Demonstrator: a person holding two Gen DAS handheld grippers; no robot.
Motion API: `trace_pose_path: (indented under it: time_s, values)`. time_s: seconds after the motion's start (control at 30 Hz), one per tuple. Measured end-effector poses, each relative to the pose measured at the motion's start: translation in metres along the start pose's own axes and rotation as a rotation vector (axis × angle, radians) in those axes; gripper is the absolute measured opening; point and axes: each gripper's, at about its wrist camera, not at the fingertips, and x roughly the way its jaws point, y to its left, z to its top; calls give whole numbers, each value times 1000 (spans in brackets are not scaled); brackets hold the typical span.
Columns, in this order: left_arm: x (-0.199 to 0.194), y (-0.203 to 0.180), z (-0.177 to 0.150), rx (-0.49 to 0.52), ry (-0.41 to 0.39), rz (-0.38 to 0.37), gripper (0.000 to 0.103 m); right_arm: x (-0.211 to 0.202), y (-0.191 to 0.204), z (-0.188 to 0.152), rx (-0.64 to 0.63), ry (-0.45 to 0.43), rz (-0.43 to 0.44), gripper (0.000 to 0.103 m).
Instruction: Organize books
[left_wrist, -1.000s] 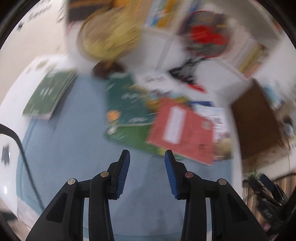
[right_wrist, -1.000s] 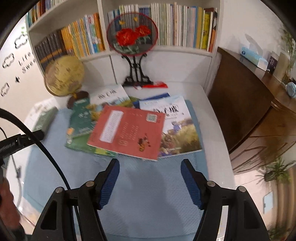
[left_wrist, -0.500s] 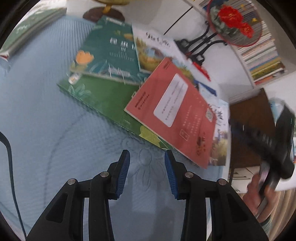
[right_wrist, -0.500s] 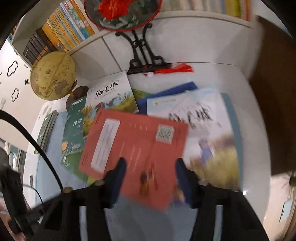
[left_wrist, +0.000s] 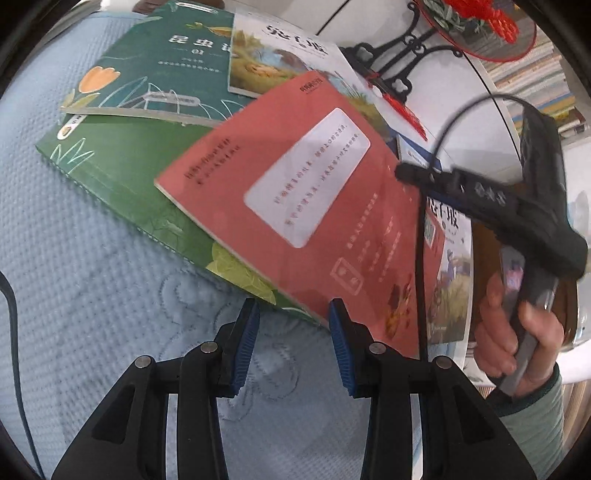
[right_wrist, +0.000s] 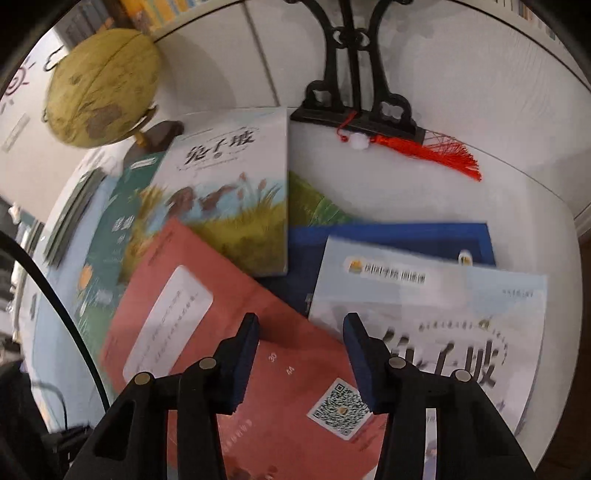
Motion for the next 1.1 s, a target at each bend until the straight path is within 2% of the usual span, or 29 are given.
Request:
trace_pose_path:
  time_s: [0.1, 0.23, 0.33, 0.47, 0.53, 0.67, 0.9, 0.97, 1.03, 1.1]
  values:
    - [-2, 2, -4, 24, 17, -12, 35, -9, 3, -29, -5, 32, 39, 47]
    - [-10, 14, -12, 54, 34, -7, 35, -25, 11, -83, 30, 47, 47, 49]
    - [-17, 24, -21, 73, 49, -8, 35, -35, 11, -129, 139, 71, 118, 49]
    - [-28, 31, -39, 124, 66, 33, 35, -37, 20, -198, 249, 167, 246, 49]
    - [-32, 30, -48, 154, 72, 64, 35, -52, 23, -220, 251, 120, 222, 48]
    - [-37, 26, -70, 217, 85, 127, 35, -61, 13, -227, 308, 66, 200, 48]
    - [-35, 21, -89, 230, 82, 150, 35, -51, 12, -210, 300, -28, 193, 48]
    - [-34, 19, -90, 233, 78, 153, 36, -48, 20, -212, 284, -26, 226, 42]
    - [-30, 17, -89, 233, 76, 158, 37, -47, 27, -213, 271, -30, 216, 42]
    - [-29, 16, -89, 235, 69, 162, 37, -50, 24, -217, 285, -21, 253, 42]
